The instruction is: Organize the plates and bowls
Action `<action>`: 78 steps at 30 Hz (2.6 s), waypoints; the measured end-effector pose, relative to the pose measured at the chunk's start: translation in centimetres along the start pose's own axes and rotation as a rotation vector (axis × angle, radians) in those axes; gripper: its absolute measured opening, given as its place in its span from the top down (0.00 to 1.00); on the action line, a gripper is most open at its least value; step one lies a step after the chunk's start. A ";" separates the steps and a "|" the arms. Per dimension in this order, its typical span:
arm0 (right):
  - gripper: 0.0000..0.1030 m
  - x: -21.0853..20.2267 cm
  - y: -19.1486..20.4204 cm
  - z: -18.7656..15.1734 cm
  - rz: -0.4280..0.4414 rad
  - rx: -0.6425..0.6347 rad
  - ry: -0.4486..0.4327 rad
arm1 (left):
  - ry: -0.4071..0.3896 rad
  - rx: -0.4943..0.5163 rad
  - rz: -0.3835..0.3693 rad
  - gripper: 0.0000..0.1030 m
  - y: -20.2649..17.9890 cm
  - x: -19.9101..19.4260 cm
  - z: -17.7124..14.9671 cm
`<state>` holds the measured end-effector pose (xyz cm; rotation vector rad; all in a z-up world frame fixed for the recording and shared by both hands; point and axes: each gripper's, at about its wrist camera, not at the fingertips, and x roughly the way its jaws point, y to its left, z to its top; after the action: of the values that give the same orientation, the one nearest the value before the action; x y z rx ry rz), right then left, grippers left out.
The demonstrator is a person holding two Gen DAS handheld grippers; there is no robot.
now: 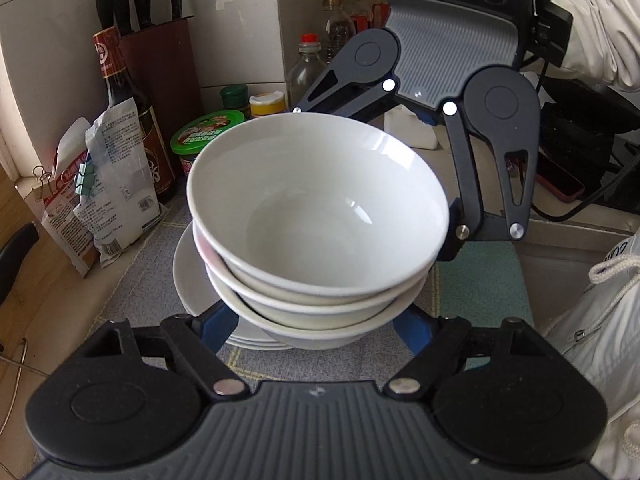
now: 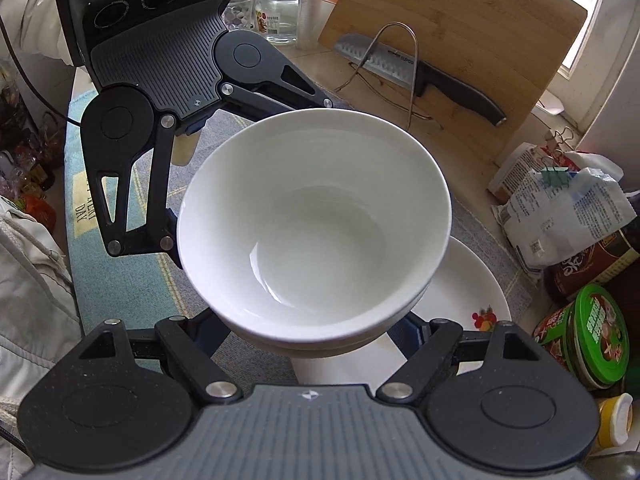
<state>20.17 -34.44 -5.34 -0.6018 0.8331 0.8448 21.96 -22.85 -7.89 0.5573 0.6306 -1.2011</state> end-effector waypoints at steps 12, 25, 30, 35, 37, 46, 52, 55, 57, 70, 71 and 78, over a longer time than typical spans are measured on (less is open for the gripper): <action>0.16 1.4 -4.5 -2.1 -0.029 0.030 0.025 | 0.011 0.006 -0.006 0.19 2.4 4.2 1.2; 0.16 2.8 -6.4 -3.0 -0.006 0.061 0.044 | 0.036 -0.014 -0.018 0.19 3.6 5.9 1.4; 0.16 2.8 -6.6 -3.0 -0.007 0.071 0.041 | 0.032 -0.042 -0.027 0.19 4.0 5.9 1.3; 0.15 2.6 -6.4 -3.1 -0.014 0.073 0.036 | 0.025 -0.046 -0.011 0.19 3.9 5.9 1.2; 0.02 2.4 -6.4 -3.1 -0.016 0.081 0.018 | 0.012 -0.045 -0.002 0.16 3.8 5.7 1.1; 0.00 2.1 -5.4 -4.0 -0.074 0.123 0.000 | -0.072 -0.159 0.156 0.07 2.5 2.1 -0.8; 0.00 0.2 -2.8 -4.6 -0.168 0.334 -0.026 | -0.262 -0.261 0.300 0.00 -0.7 -3.2 -1.0; 0.00 -1.7 -0.6 -4.4 -0.251 0.474 -0.078 | -0.384 -0.298 0.405 0.00 -2.6 -5.4 -1.2; 0.00 -2.8 0.6 -4.2 -0.336 0.590 -0.112 | -0.382 -0.329 0.445 0.00 -3.3 -6.2 -1.0; 0.00 -4.8 8.8 -3.0 -0.668 1.050 -0.120 | -0.158 -0.554 0.501 0.01 -6.0 -9.7 -1.3; 0.00 -4.9 9.3 -2.8 -0.676 1.053 -0.121 | -0.153 -0.564 0.501 0.01 -6.1 -10.1 -1.5; 0.00 -6.0 11.4 -2.2 -0.712 1.086 -0.160 | -0.131 -0.580 0.535 0.00 -6.3 -11.3 -1.7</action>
<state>7.45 -32.34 -3.11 0.1581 0.7258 -0.2543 13.04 -15.82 -1.44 0.1328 0.6295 -0.5070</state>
